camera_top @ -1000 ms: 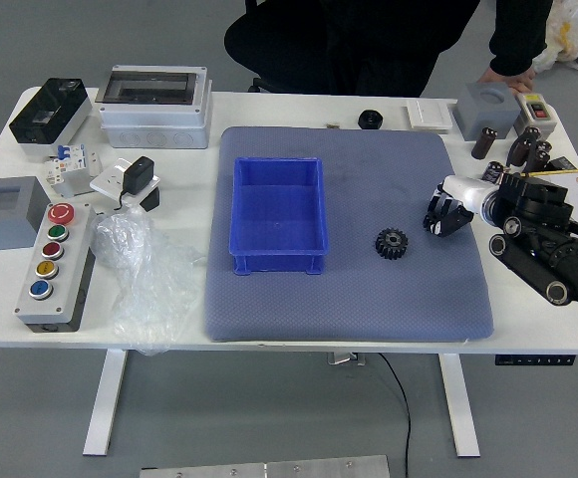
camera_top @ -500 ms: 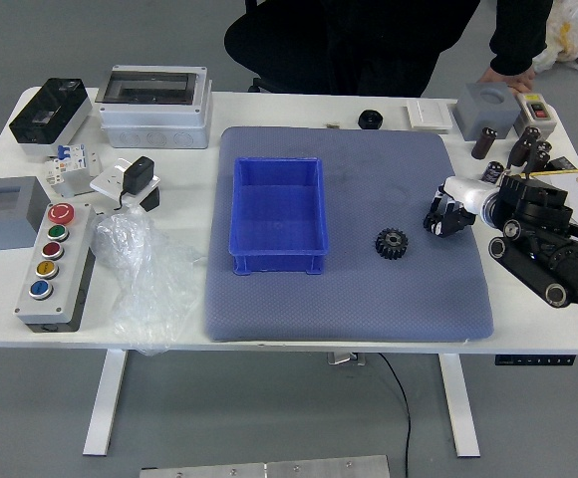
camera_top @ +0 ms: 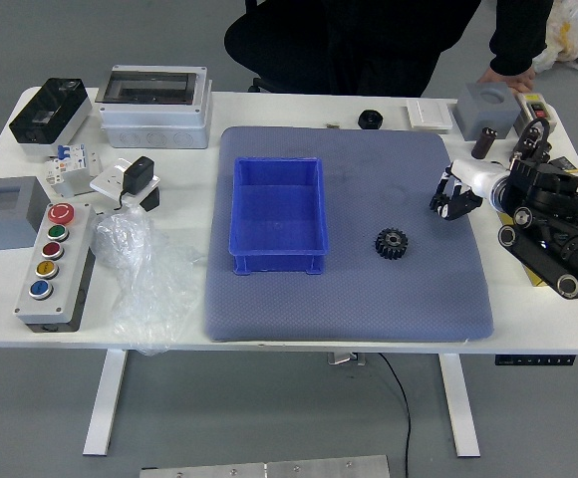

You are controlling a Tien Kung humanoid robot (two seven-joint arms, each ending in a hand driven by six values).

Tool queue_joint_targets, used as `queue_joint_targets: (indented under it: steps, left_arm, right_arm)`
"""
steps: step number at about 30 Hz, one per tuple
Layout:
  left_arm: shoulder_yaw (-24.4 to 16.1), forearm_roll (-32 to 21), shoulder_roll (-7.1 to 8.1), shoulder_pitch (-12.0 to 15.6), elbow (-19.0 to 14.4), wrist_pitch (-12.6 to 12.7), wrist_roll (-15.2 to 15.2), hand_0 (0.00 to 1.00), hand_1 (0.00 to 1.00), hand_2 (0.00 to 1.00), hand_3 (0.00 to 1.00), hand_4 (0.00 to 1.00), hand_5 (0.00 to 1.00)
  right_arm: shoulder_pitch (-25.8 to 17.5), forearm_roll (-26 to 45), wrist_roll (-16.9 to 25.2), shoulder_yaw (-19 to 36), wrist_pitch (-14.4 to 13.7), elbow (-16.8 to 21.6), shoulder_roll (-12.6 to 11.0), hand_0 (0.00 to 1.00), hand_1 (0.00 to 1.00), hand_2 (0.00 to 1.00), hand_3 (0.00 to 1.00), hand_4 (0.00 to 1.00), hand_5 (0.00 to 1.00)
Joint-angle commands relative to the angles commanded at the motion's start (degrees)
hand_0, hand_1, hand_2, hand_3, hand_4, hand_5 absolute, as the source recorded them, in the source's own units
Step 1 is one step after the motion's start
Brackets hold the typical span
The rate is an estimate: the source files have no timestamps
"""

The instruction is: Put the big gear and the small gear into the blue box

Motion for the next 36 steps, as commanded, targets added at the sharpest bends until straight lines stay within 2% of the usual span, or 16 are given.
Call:
queue_joint_targets:
  steps: [11,19,23,26,32,36]
  left_arm:
    - [-0.6,0.2,0.45,0.2,0.0,-0.1,0.0,0.859,0.826,0.826,0.774,0.594,0.372]
    - [-0.1,-0.2,0.68,0.0,0.0,-0.1,0.0,0.859,0.826,0.826,0.774,0.594,0.372]
    - [0.4,-0.4,0.71,-0.2,0.1,-0.2,0.0,0.859,0.826,0.826,0.774,0.594,0.372]
    - [0.9,-0.5,0.79,-0.2,0.1,-0.2,0.0,0.859,0.827,0.826,0.774,0.594,0.372]
    - [2.3,-1.1,0.76,-0.5,0.1,-0.3,0.0,0.859,0.827,0.826,0.774,0.594,0.372]
    - [3.7,-1.8,0.16,-1.3,0.1,-0.3,0.0,0.859,0.826,0.826,0.774,0.594,0.372]
  right_arm:
    - [-0.1,-7.1,-2.9,3.2,1.8,11.7,-3.5,0.420,0.319,0.411,0.546,0.502,0.150]
    - [0.7,-11.1,-5.0,3.4,3.4,21.6,-3.3,0.421,0.319,0.419,0.546,0.487,0.159]
    - [2.0,-11.6,-5.4,2.3,3.9,24.9,-1.8,0.421,0.319,0.419,0.546,0.487,0.159]
    - [3.4,-11.4,-5.5,1.1,4.0,25.2,0.0,0.423,0.319,0.419,0.547,0.486,0.157]
    - [6.0,-9.9,-5.3,-1.6,3.7,22.8,5.9,0.429,0.319,0.420,0.550,0.485,0.157]
    - [6.3,-8.8,-4.9,-2.6,2.9,20.3,10.4,0.430,0.321,0.420,0.552,0.484,0.156]
